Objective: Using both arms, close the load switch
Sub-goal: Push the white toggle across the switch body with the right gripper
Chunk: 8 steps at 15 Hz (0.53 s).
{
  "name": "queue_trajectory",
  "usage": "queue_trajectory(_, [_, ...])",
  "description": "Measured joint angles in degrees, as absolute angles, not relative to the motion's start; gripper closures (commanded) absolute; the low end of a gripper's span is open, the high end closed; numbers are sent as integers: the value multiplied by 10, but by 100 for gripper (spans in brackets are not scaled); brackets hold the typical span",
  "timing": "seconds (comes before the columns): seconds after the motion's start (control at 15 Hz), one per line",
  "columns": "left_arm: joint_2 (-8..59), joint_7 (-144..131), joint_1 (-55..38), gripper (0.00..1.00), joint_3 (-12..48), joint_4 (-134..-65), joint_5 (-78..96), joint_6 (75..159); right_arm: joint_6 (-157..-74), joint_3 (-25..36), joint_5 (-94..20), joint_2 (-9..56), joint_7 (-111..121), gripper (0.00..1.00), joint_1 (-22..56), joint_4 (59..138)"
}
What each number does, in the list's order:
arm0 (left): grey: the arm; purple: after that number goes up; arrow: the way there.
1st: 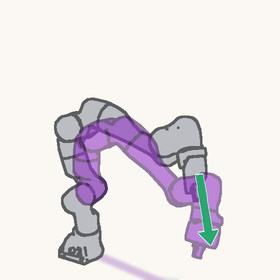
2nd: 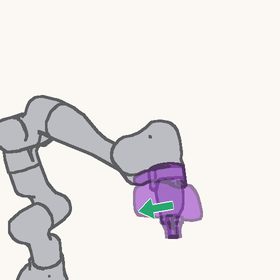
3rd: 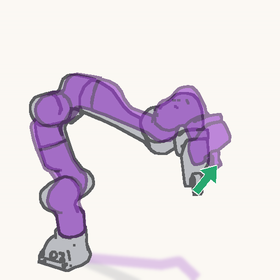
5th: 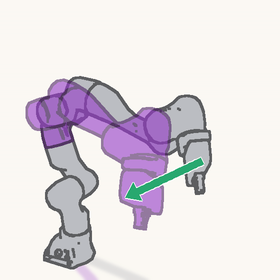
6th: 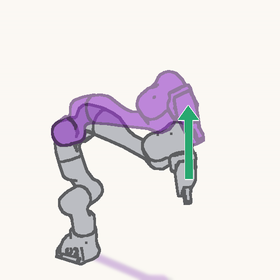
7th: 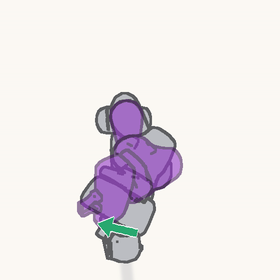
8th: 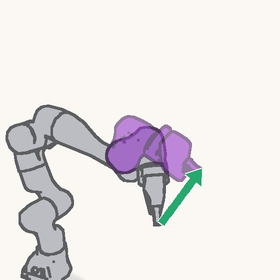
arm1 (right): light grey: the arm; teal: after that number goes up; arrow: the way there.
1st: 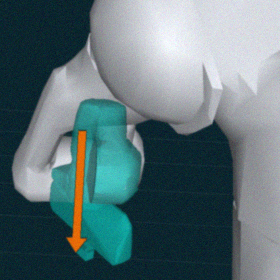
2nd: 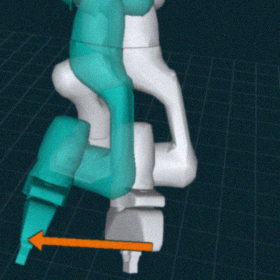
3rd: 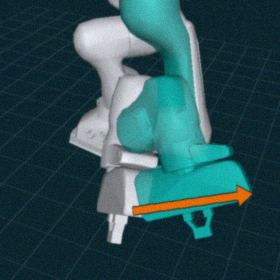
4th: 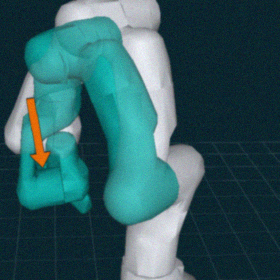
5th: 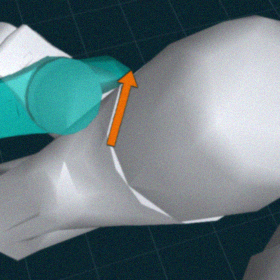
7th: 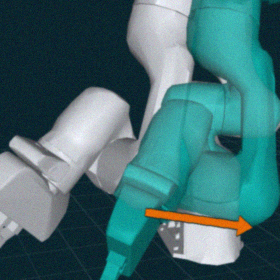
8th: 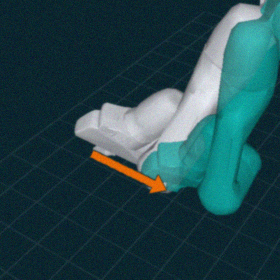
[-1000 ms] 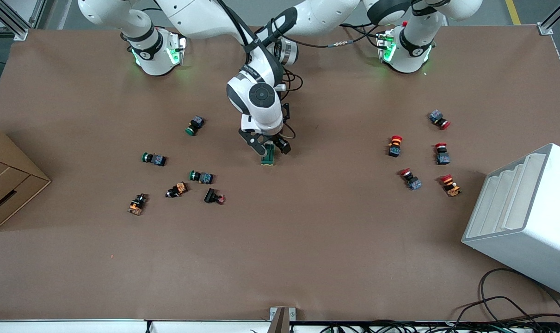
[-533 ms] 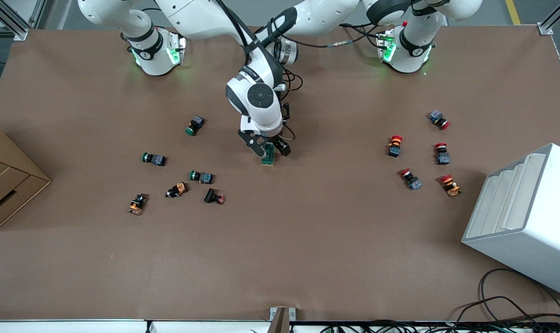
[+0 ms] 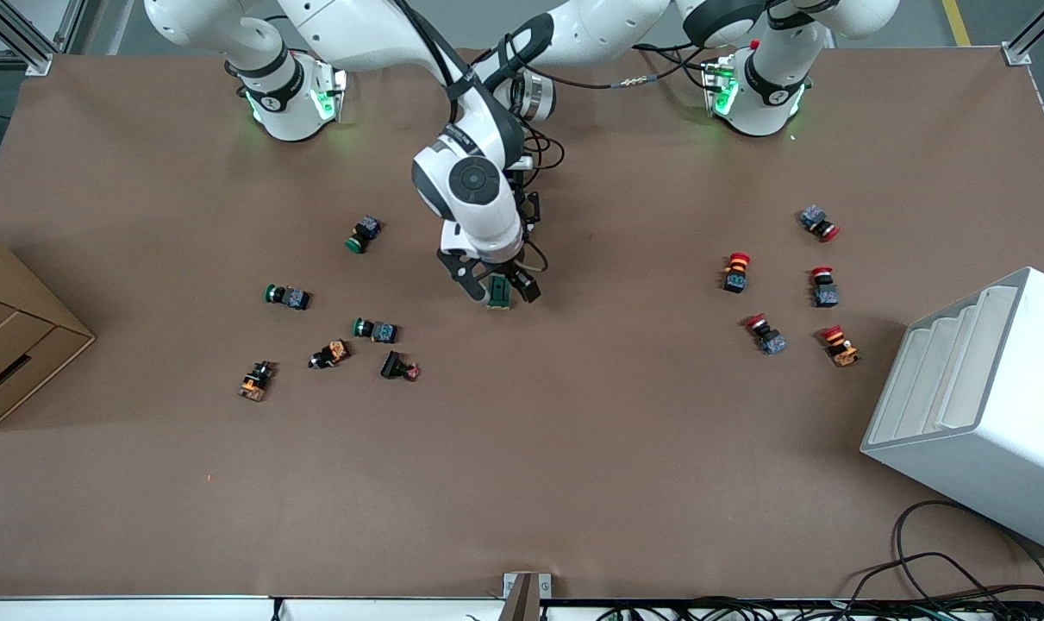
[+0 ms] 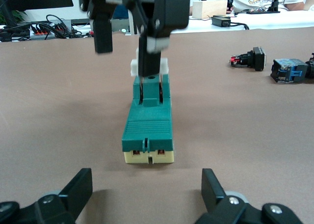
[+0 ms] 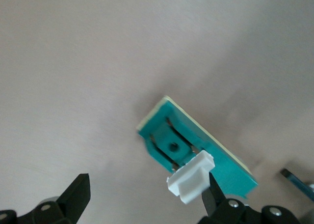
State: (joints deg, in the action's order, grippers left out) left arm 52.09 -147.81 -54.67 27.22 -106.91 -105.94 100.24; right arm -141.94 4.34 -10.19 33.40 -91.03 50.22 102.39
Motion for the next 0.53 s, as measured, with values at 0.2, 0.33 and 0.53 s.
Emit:
queue_trajectory(0.2, [521, -1478, -547, 2, 272, -1069, -1059, 1002, -1422, 44, -102, 342, -907, 0, 492, 1009])
queue_trajectory(0.33, [521, -1478, -547, 2, 272, -1069, -1059, 1002, -1422, 43, -102, 352, -907, 0, 492, 996])
queue_trajectory(0.53, [521, -1478, -547, 2, 272, -1069, -1059, 1002, -1423, 43, -101, 367, -906, 0, 492, 983])
